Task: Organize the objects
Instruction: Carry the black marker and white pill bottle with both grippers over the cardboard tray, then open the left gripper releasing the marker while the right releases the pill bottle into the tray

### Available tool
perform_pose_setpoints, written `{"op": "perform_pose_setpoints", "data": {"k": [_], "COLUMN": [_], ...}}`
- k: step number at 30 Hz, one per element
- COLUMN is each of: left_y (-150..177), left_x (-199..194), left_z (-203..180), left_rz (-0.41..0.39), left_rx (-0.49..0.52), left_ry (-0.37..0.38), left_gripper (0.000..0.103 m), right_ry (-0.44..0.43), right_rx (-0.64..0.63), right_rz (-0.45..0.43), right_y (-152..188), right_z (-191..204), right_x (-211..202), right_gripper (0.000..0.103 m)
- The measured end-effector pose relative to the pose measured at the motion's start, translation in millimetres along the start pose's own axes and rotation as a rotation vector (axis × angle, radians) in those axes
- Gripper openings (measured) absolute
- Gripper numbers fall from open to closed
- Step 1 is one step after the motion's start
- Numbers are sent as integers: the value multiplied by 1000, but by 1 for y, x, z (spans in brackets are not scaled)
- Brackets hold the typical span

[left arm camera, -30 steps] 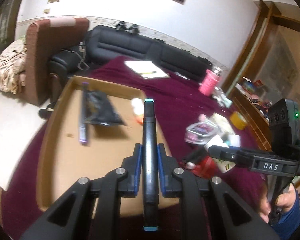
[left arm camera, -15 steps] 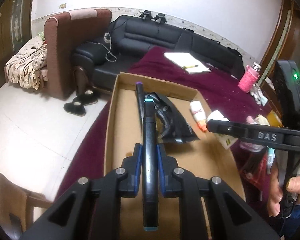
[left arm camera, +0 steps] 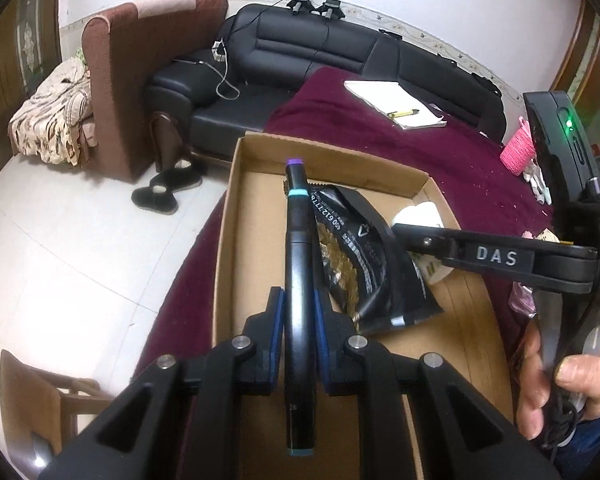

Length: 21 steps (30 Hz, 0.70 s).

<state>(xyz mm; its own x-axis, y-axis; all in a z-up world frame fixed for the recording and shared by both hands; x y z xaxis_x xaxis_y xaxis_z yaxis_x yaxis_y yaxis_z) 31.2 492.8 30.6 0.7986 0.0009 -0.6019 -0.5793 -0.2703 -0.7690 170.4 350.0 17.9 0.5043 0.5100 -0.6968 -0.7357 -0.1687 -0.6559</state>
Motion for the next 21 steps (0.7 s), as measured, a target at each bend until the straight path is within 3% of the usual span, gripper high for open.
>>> {"op": "perform_pose_setpoints", "data": {"k": [14,15,18,21], "left_y": [-4,-4,-3,-3], "left_x": [5,4,0,-9], "left_z": [5,5,7,4], "left_rz": [23,22,9,-10], "left_rx": [-56,-56,-64,-62], "left_ry": [3,2,-15,-11], "left_gripper": [16,18,39,40], "right_ry": [-1,-3,-13,-29], "right_rx": [17,20,36,51], "right_rz": [-21,-27,-40,-53], "right_y": [-3,-3,-2,2], "right_z": [-4,-6,-10,-13], "right_x": [-6,-9,-20,-33], "right_gripper": [39,39,40,41]}}
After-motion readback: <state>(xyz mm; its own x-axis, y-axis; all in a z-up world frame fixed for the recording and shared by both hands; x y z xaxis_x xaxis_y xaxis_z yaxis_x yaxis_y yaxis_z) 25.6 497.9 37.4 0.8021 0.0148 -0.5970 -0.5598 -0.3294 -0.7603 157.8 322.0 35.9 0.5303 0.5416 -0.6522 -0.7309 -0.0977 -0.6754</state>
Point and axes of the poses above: each gripper's, at about its wrist camera, not at the fingertips, and x roughly the way its jaws point, z to its left, y to its underside, the point moved 1 cm from there along x, roughly the way its jaws point, and after that the axes turned 15 degrees about -z, right-handed, at the moved point
